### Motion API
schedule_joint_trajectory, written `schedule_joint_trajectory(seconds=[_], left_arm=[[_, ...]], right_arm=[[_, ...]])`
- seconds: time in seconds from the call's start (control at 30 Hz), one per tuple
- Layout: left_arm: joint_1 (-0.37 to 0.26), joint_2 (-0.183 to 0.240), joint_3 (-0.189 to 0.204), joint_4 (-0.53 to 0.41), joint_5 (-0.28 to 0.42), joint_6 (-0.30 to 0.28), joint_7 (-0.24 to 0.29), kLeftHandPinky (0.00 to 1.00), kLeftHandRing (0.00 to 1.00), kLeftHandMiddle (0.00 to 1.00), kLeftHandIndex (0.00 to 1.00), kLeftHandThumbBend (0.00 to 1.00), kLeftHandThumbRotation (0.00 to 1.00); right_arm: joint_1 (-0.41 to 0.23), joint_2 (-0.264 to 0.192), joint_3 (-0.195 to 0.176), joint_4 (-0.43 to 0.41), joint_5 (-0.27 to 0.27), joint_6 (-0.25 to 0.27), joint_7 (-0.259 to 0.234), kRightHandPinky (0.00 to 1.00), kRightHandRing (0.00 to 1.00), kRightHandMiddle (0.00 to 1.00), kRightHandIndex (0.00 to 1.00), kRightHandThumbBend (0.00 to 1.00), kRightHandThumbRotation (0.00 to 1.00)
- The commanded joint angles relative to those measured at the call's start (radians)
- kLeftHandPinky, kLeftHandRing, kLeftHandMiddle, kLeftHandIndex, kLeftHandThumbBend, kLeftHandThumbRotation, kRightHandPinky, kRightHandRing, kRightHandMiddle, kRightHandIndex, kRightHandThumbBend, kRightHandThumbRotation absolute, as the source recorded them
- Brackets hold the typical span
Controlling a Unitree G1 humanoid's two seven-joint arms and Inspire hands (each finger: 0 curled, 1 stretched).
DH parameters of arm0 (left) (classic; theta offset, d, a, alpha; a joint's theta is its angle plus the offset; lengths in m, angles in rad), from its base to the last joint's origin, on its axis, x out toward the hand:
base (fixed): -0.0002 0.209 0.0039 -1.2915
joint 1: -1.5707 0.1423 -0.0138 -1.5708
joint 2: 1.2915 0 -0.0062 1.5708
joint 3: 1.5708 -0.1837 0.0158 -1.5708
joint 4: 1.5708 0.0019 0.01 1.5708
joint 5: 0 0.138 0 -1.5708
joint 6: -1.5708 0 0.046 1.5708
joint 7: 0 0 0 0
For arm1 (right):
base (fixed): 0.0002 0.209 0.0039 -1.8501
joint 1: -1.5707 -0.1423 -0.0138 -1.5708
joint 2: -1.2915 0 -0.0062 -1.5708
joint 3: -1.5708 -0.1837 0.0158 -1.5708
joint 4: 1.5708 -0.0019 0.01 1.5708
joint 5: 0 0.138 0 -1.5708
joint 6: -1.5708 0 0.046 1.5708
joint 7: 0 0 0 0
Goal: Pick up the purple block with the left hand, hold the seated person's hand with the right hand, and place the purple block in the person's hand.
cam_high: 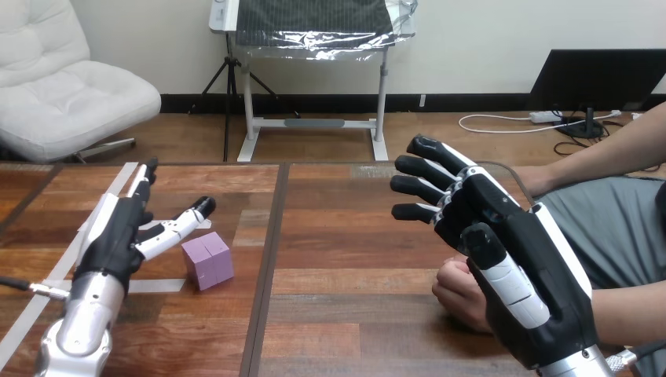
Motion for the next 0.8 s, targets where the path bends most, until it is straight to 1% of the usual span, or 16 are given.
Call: schedule_joint_trajectory(seconds=[0.0,0.2,0.3,0.57,0.77], left_arm=[[-0.089,0.025,-0.025,0.012,0.018,0.024,-0.006,0.90,1.00,1.00,1.00,0.63,0.53],[-0.103,0.026,-0.040,0.034,0.033,0.035,-0.005,0.90,1.00,1.00,1.00,0.64,0.53],[-0.108,0.025,-0.047,0.045,0.036,0.030,-0.001,0.90,1.00,1.00,1.00,0.64,0.52],[-0.134,0.028,-0.071,0.107,0.055,0.018,0.009,0.88,0.99,1.00,1.00,0.65,0.50],[-0.149,0.028,-0.079,0.143,0.057,0.005,0.007,0.88,0.98,1.00,1.00,0.65,0.49]], right_arm=[[-0.062,-0.004,-0.009,-0.032,0.003,0.001,-0.005,0.74,0.83,0.85,0.87,0.88,0.71],[-0.061,-0.004,-0.010,-0.033,0.001,-0.002,-0.005,0.74,0.83,0.85,0.87,0.87,0.72],[-0.061,-0.004,-0.011,-0.033,-0.002,-0.004,-0.006,0.74,0.83,0.85,0.87,0.87,0.72],[-0.059,-0.005,-0.012,-0.039,0.007,0.003,-0.003,0.74,0.83,0.85,0.87,0.88,0.72],[-0.059,-0.006,-0.012,-0.041,0.013,0.004,-0.001,0.74,0.83,0.85,0.87,0.88,0.71]])
